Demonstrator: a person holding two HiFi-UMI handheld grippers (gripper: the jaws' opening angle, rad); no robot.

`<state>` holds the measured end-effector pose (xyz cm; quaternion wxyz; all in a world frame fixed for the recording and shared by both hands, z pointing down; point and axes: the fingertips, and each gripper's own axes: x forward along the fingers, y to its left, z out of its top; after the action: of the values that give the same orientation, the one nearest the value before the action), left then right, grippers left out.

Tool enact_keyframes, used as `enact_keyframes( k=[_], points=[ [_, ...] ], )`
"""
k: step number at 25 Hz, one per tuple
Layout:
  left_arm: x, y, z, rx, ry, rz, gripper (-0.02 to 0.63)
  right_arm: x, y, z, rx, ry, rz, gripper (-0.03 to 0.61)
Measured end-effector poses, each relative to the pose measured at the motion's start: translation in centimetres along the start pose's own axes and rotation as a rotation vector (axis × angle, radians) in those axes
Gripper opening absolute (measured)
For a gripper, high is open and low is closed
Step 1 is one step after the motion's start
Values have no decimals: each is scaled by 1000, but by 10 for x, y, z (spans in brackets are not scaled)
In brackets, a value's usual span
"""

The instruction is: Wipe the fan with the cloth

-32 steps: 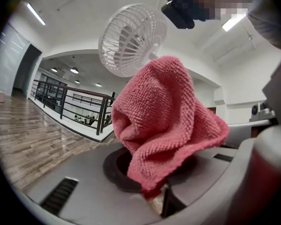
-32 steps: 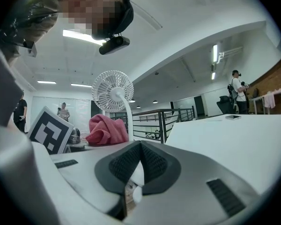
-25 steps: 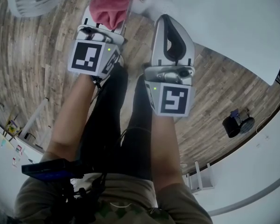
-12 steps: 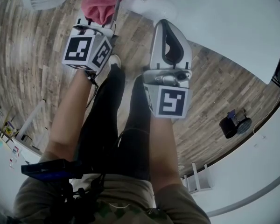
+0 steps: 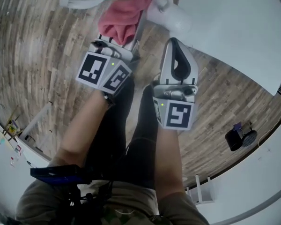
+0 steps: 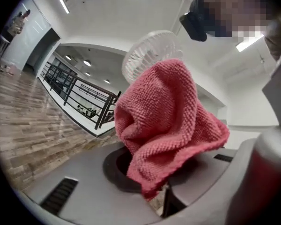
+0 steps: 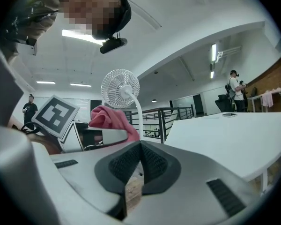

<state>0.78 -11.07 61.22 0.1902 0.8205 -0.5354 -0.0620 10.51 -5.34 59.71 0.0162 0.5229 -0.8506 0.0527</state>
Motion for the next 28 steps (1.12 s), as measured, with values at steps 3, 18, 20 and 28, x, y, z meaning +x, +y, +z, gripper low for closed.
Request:
enact_keyframes(
  k=[3, 18, 20, 28],
  points=[
    [5, -15, -2, 10, 17, -45, 91, -1, 13, 0, 33, 22, 18, -2],
    [18, -12, -17, 136, 52, -100, 92, -6, 9, -13, 47, 50, 13, -2],
    [19, -11, -17, 151, 47, -96, 92, -3, 1, -9, 41, 43, 2, -2],
    [21, -16, -19, 285, 76, -106, 92, -8, -16, -10, 44, 48, -47, -2]
  ],
)
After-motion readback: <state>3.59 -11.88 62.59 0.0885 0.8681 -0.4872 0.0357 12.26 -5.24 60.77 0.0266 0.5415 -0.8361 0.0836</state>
